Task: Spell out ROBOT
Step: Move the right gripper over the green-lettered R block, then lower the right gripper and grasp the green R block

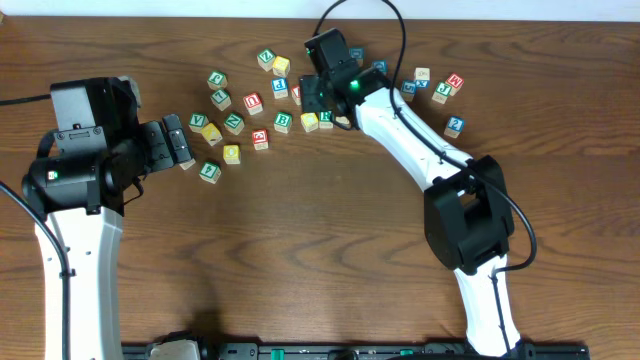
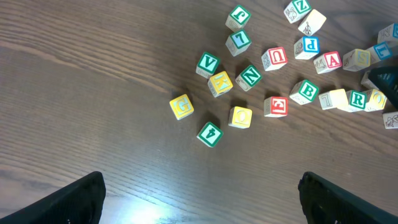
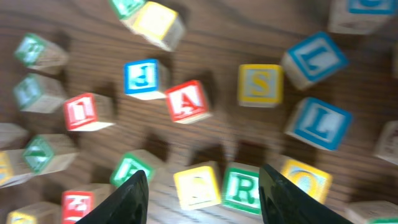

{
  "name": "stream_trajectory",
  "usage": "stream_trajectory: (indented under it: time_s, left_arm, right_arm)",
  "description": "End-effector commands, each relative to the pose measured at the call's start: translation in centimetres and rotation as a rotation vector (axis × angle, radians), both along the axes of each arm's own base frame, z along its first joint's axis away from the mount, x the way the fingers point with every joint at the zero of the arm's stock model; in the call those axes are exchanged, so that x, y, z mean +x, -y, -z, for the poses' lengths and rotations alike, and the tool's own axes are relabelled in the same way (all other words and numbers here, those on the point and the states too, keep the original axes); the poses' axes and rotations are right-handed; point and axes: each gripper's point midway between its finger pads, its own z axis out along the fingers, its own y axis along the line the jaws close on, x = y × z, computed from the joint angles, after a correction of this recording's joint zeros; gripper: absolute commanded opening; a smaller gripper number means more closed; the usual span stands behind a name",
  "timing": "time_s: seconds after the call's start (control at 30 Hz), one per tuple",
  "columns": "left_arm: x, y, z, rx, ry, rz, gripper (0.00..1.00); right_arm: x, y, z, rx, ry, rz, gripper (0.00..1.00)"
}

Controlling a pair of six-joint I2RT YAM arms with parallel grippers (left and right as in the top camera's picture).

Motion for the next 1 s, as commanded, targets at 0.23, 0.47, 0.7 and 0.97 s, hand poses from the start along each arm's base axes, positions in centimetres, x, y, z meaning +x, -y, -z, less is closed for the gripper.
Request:
stream_trajectory:
  time_s: [0.23,0.47,0.7,0.97]
  left_arm:
    - [0.2,-0.4,-0.8,0.007,0.018,-0.019,0.98]
    - [0.2,-0.4,-0.8,0.006,0.018,-0.019,0.98]
    - [0.2,-0.4,-0.8,0.006,0.018,-0.019,0.98]
    - [0.2,-0.4,-0.8,0.006,0.018,-0.019,0.98]
  right_arm:
    - [0.5,0.9,3.7,-0.065,-0.029,0.06,0.49]
    - [0.6,1.1,5.2,-0.087,-0.04,0.068,0.49]
    - [0.7,1.1,5.8,-0.091,-0.045,0.07,0.48]
    - [0.5,1.3,8.1,-0.102,-0.081,0.089,0.44]
